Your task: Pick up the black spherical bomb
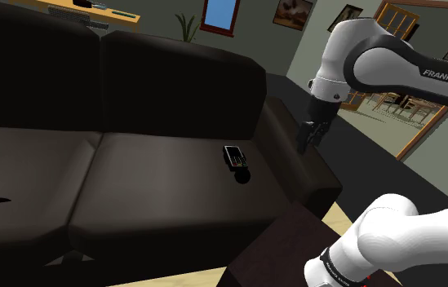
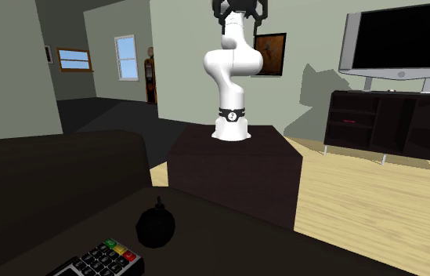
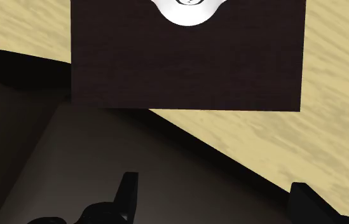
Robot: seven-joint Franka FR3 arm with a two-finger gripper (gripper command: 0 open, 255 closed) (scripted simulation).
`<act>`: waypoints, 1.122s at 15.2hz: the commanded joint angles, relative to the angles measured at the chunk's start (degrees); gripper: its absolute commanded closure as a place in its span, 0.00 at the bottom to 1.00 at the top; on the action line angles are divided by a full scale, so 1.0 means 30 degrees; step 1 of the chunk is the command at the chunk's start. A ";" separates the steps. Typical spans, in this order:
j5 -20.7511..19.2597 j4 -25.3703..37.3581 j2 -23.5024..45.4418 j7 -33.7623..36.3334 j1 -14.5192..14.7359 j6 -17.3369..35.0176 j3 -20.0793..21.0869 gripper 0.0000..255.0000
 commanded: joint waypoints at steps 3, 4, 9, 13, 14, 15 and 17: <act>-0.0304 -0.0811 0.0444 -0.0278 -0.0139 0.1458 -0.0236 0.00; -0.0454 -0.1177 0.0715 -0.0410 -0.0215 0.2198 -0.0356 0.00; -0.1193 -0.2599 0.2561 -0.1006 -0.0631 0.5997 -0.0968 0.00; -0.1759 -0.3207 0.4615 -0.1407 -0.0986 0.9099 -0.1465 0.00; -0.1890 -0.3281 0.5201 -0.1501 -0.1083 0.9871 -0.1580 0.00; -0.2020 -0.3323 0.5814 -0.1590 -0.1172 1.0639 -0.1700 0.00; -0.2267 -0.3312 0.7112 -0.1759 -0.1347 1.2152 -0.1936 0.00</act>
